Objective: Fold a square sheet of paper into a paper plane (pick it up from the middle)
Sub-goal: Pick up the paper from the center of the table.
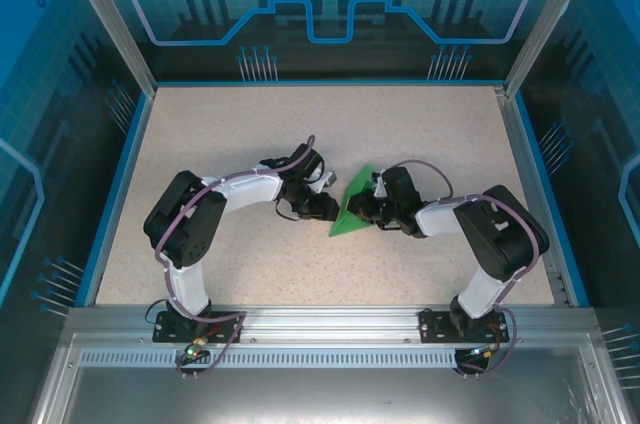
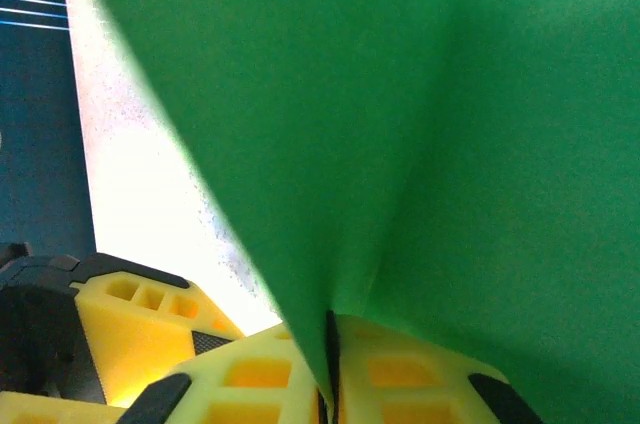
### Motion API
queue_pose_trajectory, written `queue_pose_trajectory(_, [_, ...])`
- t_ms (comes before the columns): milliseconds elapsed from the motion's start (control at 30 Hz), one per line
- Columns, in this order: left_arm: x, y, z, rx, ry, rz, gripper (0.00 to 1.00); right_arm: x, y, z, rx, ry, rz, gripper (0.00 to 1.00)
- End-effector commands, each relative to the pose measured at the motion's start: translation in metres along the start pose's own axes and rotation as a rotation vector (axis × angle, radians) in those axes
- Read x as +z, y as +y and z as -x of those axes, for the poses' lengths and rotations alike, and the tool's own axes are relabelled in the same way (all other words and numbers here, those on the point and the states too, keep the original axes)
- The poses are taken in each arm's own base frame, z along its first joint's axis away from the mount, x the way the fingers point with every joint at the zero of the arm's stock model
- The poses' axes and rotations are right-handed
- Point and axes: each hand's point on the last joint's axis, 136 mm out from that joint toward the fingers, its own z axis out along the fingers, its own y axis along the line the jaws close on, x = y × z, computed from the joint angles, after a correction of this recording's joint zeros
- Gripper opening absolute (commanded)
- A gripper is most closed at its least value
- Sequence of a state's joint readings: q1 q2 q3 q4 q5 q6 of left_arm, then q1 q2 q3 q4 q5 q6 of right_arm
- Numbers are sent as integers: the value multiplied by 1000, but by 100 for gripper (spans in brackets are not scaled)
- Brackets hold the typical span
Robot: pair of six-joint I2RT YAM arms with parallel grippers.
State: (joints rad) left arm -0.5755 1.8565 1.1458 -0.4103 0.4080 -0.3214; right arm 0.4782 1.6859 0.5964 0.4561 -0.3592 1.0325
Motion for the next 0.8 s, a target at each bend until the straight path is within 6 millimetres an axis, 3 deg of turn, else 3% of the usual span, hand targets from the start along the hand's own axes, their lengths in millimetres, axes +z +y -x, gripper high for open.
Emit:
queue_pose_trajectory(0, [-18, -9, 3, -38, -28, -55, 39, -9, 17, 3, -45, -22, 13, 8])
queue_pose_trajectory(300, [-66, -26, 26, -134, -152, -266, 44, -38, 59, 13, -109, -63, 100, 5])
queue_pose_trajectory(467, [-95, -33, 38, -212, -230, -385, 53, -57, 89, 21, -143, -96, 178, 4])
queue_pose_trajectory(767, [-126, -51, 33, -352, -319, -539, 69, -78, 128, 38, -163, -152, 296, 3])
